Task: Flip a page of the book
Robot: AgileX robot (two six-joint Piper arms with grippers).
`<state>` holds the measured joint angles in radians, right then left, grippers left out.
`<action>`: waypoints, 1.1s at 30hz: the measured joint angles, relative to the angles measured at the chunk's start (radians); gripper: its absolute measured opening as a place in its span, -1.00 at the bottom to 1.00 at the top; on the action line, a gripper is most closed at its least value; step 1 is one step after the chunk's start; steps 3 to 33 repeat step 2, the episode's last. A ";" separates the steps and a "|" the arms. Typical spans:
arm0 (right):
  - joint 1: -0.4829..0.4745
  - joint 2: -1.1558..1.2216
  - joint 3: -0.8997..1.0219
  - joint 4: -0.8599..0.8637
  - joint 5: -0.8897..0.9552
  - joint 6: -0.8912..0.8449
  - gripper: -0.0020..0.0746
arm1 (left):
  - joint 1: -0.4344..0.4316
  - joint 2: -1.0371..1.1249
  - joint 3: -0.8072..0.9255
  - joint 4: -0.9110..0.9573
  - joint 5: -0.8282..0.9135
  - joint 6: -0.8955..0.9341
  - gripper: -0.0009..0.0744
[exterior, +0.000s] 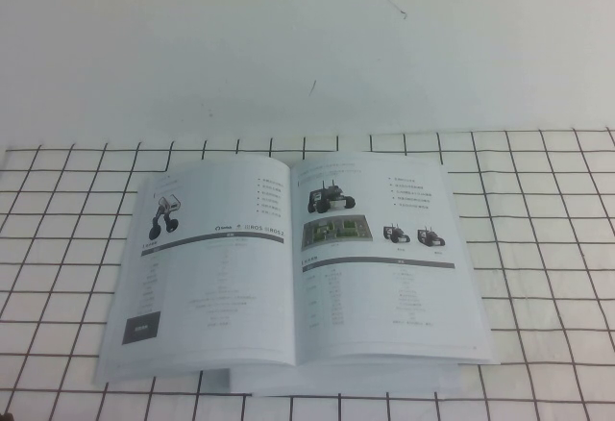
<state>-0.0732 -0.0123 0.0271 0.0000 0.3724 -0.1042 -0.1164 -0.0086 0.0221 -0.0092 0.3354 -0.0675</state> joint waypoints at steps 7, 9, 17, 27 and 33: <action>0.000 0.000 0.000 -0.009 -0.002 0.000 -0.95 | 0.000 0.000 0.000 0.000 0.000 0.000 -0.98; 0.000 0.000 0.000 -0.009 -0.002 0.000 -0.95 | 0.000 0.000 0.000 0.000 0.000 0.000 -0.98; 0.000 0.000 0.000 -0.009 -0.002 0.000 -0.95 | 0.000 0.000 0.000 0.000 0.000 0.000 -0.98; 0.000 0.000 0.000 -0.009 -0.002 0.000 -0.95 | 0.000 0.000 0.000 0.000 0.000 0.000 -0.98; 0.000 0.000 0.000 -0.009 -0.002 0.000 -0.95 | 0.000 0.000 0.000 0.000 0.000 0.000 -0.98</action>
